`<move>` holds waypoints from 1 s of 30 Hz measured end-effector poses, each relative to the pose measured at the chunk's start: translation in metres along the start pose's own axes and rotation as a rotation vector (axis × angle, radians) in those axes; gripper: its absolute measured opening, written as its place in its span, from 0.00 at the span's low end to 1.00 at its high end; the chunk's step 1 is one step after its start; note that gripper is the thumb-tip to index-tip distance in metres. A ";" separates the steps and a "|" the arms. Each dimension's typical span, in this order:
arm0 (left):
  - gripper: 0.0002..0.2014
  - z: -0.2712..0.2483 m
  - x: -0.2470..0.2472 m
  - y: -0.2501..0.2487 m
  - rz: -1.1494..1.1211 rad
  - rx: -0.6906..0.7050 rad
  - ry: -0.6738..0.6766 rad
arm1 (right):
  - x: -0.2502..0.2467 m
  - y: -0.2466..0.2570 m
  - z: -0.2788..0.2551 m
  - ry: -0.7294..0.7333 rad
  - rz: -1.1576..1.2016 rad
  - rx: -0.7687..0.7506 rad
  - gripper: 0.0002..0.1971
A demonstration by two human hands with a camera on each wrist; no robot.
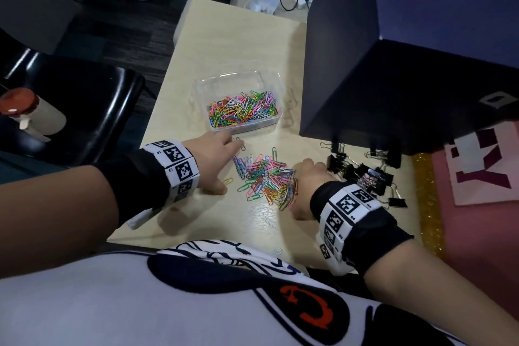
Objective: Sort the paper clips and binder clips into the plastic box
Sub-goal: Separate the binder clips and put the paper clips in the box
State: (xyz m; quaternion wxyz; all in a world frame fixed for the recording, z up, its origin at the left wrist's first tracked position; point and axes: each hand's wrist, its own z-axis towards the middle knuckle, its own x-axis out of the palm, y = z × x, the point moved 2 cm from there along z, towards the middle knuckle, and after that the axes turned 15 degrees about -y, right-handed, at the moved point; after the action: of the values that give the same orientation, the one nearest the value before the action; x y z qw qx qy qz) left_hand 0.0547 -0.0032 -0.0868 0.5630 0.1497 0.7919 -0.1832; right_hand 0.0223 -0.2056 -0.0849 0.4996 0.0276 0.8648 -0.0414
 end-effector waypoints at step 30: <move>0.54 -0.005 0.014 -0.022 -0.058 -0.048 0.018 | 0.013 0.000 -0.039 0.044 -0.114 0.012 0.69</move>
State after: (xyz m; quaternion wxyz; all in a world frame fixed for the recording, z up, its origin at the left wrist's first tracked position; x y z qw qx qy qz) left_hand 0.0360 -0.0198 -0.0956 0.5537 0.1148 0.8051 -0.1788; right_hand -0.0184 -0.2015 -0.0769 0.4772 -0.0178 0.8755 -0.0744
